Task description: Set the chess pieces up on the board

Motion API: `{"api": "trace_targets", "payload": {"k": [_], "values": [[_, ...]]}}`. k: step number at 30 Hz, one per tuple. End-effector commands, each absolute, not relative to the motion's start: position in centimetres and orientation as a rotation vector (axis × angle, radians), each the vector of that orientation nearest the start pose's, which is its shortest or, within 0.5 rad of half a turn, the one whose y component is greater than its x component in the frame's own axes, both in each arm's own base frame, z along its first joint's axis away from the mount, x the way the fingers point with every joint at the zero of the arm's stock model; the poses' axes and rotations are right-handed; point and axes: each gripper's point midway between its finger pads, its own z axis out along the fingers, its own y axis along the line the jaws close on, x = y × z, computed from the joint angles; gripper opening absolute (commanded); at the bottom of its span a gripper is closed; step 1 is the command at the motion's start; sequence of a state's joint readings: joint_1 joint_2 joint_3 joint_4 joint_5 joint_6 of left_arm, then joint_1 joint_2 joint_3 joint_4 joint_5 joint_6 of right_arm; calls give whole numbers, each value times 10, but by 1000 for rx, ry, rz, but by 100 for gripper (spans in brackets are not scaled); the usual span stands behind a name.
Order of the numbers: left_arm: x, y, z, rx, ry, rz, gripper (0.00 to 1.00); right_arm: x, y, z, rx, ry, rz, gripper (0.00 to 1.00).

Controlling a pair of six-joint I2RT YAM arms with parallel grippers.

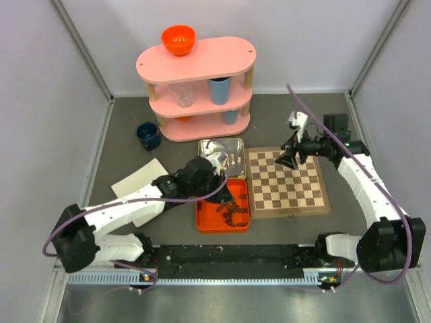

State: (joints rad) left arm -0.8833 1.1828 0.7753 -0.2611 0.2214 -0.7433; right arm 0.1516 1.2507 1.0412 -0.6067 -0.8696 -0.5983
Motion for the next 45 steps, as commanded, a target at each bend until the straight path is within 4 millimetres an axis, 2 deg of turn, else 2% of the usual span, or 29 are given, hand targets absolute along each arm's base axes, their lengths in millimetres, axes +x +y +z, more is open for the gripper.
{"api": "trace_targets", "payload": {"k": [1,5,11,12,14,18,19,21,22,26,28,29,30,32,33,35,37,38,44,45], "values": [[178,-330,166,319,2378,-1108,0,280,154,229,-1047,1739,811,64],[183,-334,157,324,2401,-1067,0,279,155,228,-1038,1740,822,64],[184,-346,164,363,2381,-1057,0,283,154,224,-1031,1758,817,64],[186,-350,170,371,2368,-1062,0,283,154,224,-1029,1759,815,64],[186,-354,168,394,2375,-1050,0,283,153,224,-1030,1760,813,64],[187,-371,178,432,2350,-1066,0,284,152,223,-1024,1765,809,64],[189,-374,173,443,2360,-1054,0,284,151,223,-1021,1767,809,65],[189,-384,179,463,2345,-1062,0,285,151,223,-1020,1767,805,64],[189,-388,173,472,2360,-1050,0,285,150,223,-1017,1768,804,65],[194,-408,171,497,2343,-1061,0,288,146,223,-1002,1778,792,65],[194,-416,162,515,2355,-1040,0,289,143,223,-990,1785,785,64],[197,-420,165,519,2342,-1040,0,291,142,222,-983,1791,778,65],[196,-424,158,531,2355,-1025,0,292,140,222,-974,1797,773,65],[200,-431,159,539,2337,-1005,0,296,134,222,-951,1813,750,65],[199,-434,152,556,2345,-985,0,298,131,221,-939,1823,741,65],[201,-440,153,562,2333,-958,0,301,127,222,-926,1830,720,65],[204,-442,143,570,2346,-895,0,305,116,222,-882,1850,699,65],[203,-447,146,580,2335,-892,0,308,111,223,-867,1852,689,64],[206,-455,133,605,2353,-747,0,311,101,221,-823,1872,683,65],[206,-457,125,618,2364,-716,0,311,100,221,-820,1873,681,65]]}}
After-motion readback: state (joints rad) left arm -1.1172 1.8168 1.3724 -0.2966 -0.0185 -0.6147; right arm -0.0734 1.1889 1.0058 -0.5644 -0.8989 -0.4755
